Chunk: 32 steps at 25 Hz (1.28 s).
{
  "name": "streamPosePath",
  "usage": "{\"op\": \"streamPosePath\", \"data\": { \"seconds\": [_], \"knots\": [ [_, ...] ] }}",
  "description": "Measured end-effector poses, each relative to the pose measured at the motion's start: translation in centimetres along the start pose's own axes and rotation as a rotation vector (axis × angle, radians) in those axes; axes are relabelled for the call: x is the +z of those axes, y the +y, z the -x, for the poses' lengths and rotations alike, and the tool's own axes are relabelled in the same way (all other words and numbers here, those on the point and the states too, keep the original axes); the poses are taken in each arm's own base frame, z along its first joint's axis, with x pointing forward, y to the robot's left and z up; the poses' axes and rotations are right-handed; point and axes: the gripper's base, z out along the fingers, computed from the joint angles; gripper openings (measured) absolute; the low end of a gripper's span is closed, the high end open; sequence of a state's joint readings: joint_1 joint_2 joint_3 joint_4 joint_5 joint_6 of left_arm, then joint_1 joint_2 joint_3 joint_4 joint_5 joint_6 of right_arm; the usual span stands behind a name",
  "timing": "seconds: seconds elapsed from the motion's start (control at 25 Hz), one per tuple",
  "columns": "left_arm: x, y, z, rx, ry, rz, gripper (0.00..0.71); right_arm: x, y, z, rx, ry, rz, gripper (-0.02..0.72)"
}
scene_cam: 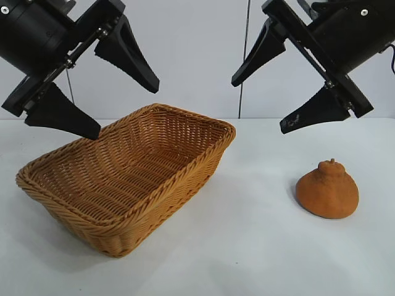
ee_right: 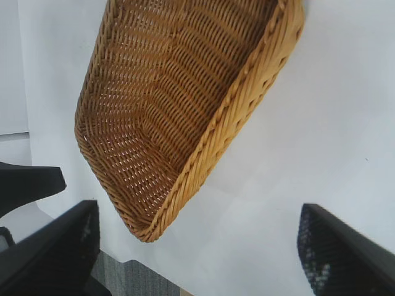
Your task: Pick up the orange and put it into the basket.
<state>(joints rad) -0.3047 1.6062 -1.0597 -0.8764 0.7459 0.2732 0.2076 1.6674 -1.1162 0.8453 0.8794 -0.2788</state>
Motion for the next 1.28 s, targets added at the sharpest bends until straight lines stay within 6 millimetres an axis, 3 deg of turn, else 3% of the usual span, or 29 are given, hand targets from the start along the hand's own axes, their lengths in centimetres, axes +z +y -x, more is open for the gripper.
{"op": "streamPosePath", "data": {
  "seconds": [1.12, 1.28],
  "knots": [
    [0.0, 0.04, 0.16, 0.0, -0.017, 0.005, 0.673, -0.01, -0.13, 0.4, 0.048, -0.045, -0.013, 0.598],
    [-0.98, 0.27, 0.31, -0.029, -0.028, 0.01, 0.673, -0.01, -0.13, 0.4, 0.048, -0.045, -0.013, 0.598]
  ]
}}
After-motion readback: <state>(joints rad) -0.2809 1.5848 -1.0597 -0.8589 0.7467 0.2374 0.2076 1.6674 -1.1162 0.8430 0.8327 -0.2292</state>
